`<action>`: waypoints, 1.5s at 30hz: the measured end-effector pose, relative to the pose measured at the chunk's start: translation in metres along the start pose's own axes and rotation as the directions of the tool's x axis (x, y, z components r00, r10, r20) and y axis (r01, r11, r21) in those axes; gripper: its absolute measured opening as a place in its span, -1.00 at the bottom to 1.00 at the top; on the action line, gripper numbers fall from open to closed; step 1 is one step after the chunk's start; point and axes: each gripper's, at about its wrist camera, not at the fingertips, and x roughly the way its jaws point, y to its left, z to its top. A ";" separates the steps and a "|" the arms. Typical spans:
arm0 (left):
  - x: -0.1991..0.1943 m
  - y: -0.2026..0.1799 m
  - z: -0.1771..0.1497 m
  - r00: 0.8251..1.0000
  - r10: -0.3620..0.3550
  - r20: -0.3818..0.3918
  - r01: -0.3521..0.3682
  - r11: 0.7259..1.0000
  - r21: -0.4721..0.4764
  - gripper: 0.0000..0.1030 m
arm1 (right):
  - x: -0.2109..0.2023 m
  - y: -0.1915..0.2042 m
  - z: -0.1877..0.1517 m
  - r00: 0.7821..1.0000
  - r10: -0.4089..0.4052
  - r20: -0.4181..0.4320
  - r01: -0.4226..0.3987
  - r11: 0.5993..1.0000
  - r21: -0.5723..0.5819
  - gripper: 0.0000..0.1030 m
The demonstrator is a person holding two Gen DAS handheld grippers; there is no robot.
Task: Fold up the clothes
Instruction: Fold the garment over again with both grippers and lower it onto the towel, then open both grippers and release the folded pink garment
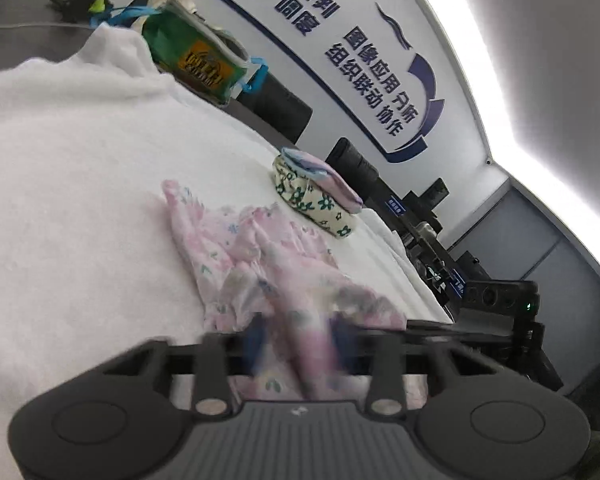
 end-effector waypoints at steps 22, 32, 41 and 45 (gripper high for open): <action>0.018 -0.085 -0.014 0.910 0.321 0.264 -0.402 0.840 0.365 -0.68 | 0.020 0.023 0.002 0.954 -0.294 0.057 0.296 0.955 -0.013 -0.59; 0.041 -0.061 -0.022 0.901 0.366 0.232 -0.429 0.830 0.356 -0.72 | 0.005 0.100 -0.025 0.719 -0.578 0.386 0.690 0.663 -0.290 -0.98; 0.043 -0.060 -0.018 0.899 0.373 0.228 -0.432 0.840 0.328 -0.71 | 0.060 0.067 -0.032 0.644 -0.736 0.210 0.759 0.577 -0.302 -0.98; 0.036 -0.056 -0.015 0.916 0.321 0.241 -0.387 0.867 0.315 -0.37 | 0.023 0.057 -0.031 0.612 -0.753 0.241 0.791 0.588 -0.170 -0.98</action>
